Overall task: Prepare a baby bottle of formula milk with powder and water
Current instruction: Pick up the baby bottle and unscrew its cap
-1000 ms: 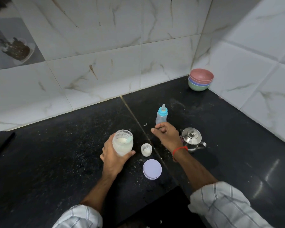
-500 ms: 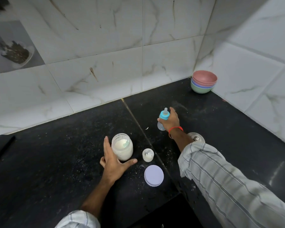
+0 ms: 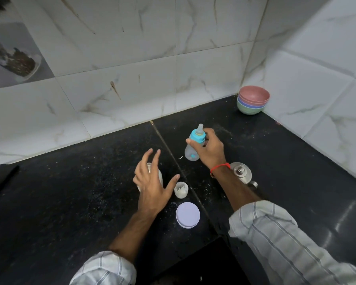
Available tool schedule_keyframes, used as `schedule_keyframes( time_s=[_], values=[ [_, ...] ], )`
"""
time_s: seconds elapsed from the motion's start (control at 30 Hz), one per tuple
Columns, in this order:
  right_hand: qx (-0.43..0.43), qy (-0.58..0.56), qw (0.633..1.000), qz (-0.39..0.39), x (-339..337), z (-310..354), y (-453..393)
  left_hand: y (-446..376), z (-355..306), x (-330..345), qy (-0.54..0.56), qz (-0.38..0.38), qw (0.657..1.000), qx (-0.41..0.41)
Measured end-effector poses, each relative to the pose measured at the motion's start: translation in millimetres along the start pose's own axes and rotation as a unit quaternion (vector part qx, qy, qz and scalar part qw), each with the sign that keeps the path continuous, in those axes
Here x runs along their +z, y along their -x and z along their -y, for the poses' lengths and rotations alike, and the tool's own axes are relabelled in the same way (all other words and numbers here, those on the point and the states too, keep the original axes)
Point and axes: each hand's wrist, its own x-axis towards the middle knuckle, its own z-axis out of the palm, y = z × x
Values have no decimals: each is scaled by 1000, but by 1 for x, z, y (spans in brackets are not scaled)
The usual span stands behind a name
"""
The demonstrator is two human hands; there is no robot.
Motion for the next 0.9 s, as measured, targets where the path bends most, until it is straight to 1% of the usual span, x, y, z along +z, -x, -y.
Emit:
schedule_keyframes(
  time_s=[0.1, 0.23, 0.3, 0.4, 0.47, 0.53, 0.63, 0.73, 0.9],
  values=[
    [-23, -19, 999, 36, -10, 15, 34, 2, -18, 7, 30, 41, 999, 15],
    [-32, -69, 995, 68, -14, 19, 75, 12, -43, 11, 97, 99, 990, -31],
    [-38, -74, 993, 88, -13, 17, 90, 19, -50, 13, 130, 105, 985, -33],
    [-40, -54, 992, 105, -12, 15, 108, 28, -53, 16, 174, 92, 980, -37],
    [-17, -88, 991, 103, -11, 17, 117, 33, -57, 17, 174, 107, 978, -39],
    [7, -124, 989, 81, -8, 18, 124, 39, -57, 19, 156, 124, 980, -28],
    [24, -134, 989, 61, -6, 18, 130, 46, -59, 16, 163, 125, 978, -30],
    [9, -143, 987, 72, -10, 17, 133, 48, -62, 9, 193, 146, 970, -32],
    [-56, -194, 974, 100, -16, 16, 131, 43, -59, 0, 214, 199, 955, -41]
  ],
)
